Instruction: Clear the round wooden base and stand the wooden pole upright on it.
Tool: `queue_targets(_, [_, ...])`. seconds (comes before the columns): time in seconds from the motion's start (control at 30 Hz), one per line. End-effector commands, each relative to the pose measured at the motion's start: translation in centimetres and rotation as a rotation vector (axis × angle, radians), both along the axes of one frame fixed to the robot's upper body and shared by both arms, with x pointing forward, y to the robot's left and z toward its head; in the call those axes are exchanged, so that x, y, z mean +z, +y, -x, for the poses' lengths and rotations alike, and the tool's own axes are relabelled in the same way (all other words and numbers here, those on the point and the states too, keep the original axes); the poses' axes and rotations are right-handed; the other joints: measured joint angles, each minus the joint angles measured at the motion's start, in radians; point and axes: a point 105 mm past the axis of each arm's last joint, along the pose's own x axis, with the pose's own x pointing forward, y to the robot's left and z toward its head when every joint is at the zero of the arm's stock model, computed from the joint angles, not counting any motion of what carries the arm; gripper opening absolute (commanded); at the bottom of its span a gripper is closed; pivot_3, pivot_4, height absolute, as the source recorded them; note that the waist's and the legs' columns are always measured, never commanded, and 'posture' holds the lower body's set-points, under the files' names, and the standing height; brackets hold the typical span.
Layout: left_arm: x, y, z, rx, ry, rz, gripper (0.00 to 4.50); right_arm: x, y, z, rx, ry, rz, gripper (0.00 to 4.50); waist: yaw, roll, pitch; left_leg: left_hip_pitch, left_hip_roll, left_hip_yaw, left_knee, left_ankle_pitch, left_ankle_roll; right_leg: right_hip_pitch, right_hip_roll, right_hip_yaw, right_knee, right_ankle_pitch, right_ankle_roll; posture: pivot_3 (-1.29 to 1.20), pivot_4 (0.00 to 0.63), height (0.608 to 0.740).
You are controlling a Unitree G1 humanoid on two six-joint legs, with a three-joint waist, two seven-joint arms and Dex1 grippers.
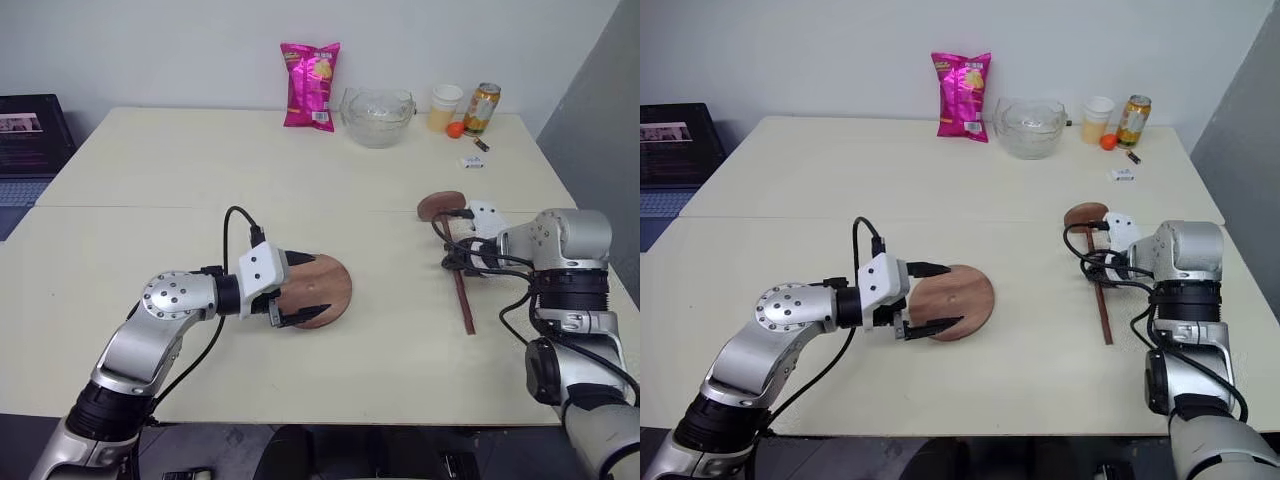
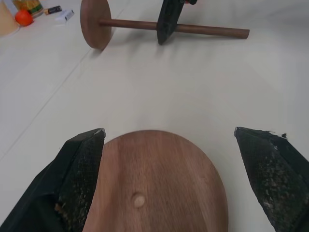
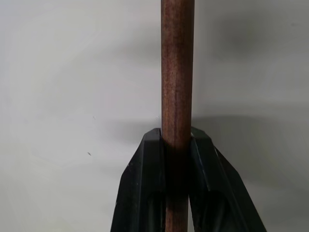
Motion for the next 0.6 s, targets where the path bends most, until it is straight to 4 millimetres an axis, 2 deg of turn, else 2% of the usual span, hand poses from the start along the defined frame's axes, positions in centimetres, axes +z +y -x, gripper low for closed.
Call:
queue_targets(0.03, [1.3, 2.0, -0.3, 0.045, -0.058, -0.018, 4.50, 4.8, 2.3, -0.4, 0.072, -0.211, -0.110, 0.25, -0.001, 0.000, 0.000, -0.002, 0.000, 0.000, 0.000, 0.000, 0.000, -0.002, 0.000, 0.000, 0.000, 0.000, 0.000, 0.00, 0.150, 0.740])
queue_targets(0.13, [1.5, 3.2, -0.4, 0.084, -0.055, -0.020, 4.50, 7.1, 4.5, 0.4, 0.175, -0.343, -0.143, 0.25, -0.002, 0.001, 0.000, -0.005, 0.000, 0.000, 0.000, 0.000, 0.000, -0.005, 0.000, 0.000, 0.001, 0.000, 0.000, 0.00, 0.150, 0.740])
queue_targets(0.2, [2.0, 4.6, -0.3, 0.137, -0.048, -0.001, 4.50, 9.7, 7.0, 1.8, 0.334, -0.591, -0.154, 0.25, -0.002, 0.001, 0.000, -0.005, 0.000, -0.001, 0.000, 0.000, 0.000, -0.005, 0.000, -0.001, 0.001, 0.000, 0.000, 0.00, 0.150, 0.740])
queue_targets(0.3, [2.5, 6.0, 0.5, 0.177, -0.031, 0.016, 4.50, 11.9, 10.0, 4.0, 0.497, -0.892, -0.275, 0.25, -0.002, -0.001, -0.001, -0.007, 0.001, -0.002, 0.000, 0.000, 0.000, -0.005, 0.000, -0.002, -0.001, 0.000, 0.000, 0.00, 0.150, 0.740])
queue_targets(0.43, [2.7, 6.8, 1.7, 0.198, 0.004, 0.031, 4.50, 11.1, 11.7, 5.2, 0.599, -1.039, -0.318, 0.25, -0.005, 0.000, 0.000, -0.007, 0.000, -0.002, 0.001, 0.000, 0.000, -0.005, 0.000, -0.002, -0.002, 0.000, 0.001, 0.00, 0.150, 0.740])
queue_targets(0.53, [2.4, 7.9, 2.3, 0.221, 0.016, -0.005, 4.50, 10.8, 14.0, 5.7, 0.682, -1.182, -0.295, 0.25, -0.012, 0.000, 0.000, -0.005, 0.000, -0.002, 0.001, 0.000, 0.000, -0.003, 0.000, -0.002, -0.001, 0.001, 0.002, 0.00, 0.150, 0.740])
queue_targets(0.6, [2.4, 8.2, 2.6, 0.229, 0.017, -0.004, 4.50, 10.9, 15.4, 5.9, 0.713, -1.242, -0.344, 0.25, -0.018, 0.000, 0.000, -0.004, 0.000, -0.002, 0.001, 0.000, 0.000, -0.003, 0.000, -0.002, 0.000, 0.001, 0.002, 0.00, 0.150, 0.740])
